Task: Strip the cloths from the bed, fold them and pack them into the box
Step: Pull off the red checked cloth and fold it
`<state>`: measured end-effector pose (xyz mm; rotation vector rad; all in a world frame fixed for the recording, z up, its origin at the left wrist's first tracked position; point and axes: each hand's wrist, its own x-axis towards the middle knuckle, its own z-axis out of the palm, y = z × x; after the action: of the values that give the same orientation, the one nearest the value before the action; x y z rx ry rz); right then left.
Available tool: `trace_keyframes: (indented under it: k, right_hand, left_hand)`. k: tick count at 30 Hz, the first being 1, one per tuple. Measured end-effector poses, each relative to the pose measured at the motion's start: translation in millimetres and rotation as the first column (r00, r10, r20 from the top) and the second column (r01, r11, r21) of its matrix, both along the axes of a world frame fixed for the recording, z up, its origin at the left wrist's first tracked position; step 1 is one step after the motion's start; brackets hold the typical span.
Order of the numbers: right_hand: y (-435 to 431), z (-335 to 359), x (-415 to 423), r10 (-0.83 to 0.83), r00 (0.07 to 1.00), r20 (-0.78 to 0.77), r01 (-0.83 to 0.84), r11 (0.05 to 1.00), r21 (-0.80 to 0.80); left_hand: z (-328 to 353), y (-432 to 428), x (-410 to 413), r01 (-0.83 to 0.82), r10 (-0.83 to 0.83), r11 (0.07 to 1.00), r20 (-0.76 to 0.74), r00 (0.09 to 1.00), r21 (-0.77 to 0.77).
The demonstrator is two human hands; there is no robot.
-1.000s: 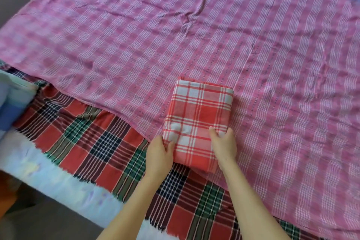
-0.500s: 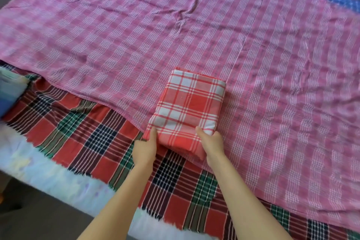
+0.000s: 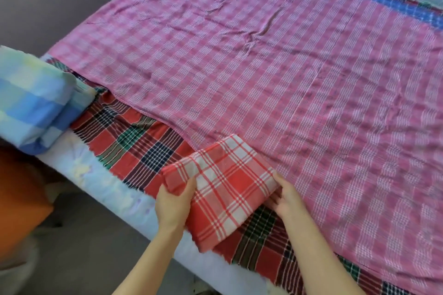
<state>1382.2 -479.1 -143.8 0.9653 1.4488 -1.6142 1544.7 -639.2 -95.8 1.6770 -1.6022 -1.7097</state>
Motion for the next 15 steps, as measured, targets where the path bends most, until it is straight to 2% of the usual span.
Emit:
trace_keyframes:
  k: [2, 6, 10, 13, 15]
  right_hand:
    - [-14, 8, 0, 0.13, 0.991, 0.03, -0.13, 0.991, -0.012]
    - [-54, 36, 16, 0.239, 0.971, -0.007, -0.239, 0.967, -0.093]
    - [-124, 88, 27, 0.296, 0.931, -0.215, -0.328, 0.935, -0.134]
    - [-182, 128, 38, 0.338, 0.874, -0.35, -0.392, 0.915, -0.097]
    - [-223, 148, 47, 0.355, 0.836, -0.418, -0.421, 0.904, -0.075]
  left_hand:
    - [31, -14, 10, 0.104, -0.107, 0.985, -0.015, 0.994, -0.137]
    - [73, -71, 28, 0.142, -0.145, 0.973, 0.0, 0.989, -0.181]
    - [115, -141, 60, 0.121, -0.111, 0.964, 0.053, 0.992, -0.237]
    - [134, -189, 84, 0.048, -0.047, 0.972, 0.009, 0.999, -0.228]
    - [138, -221, 102, -0.02, 0.012, 0.987, -0.052, 0.999, -0.16]
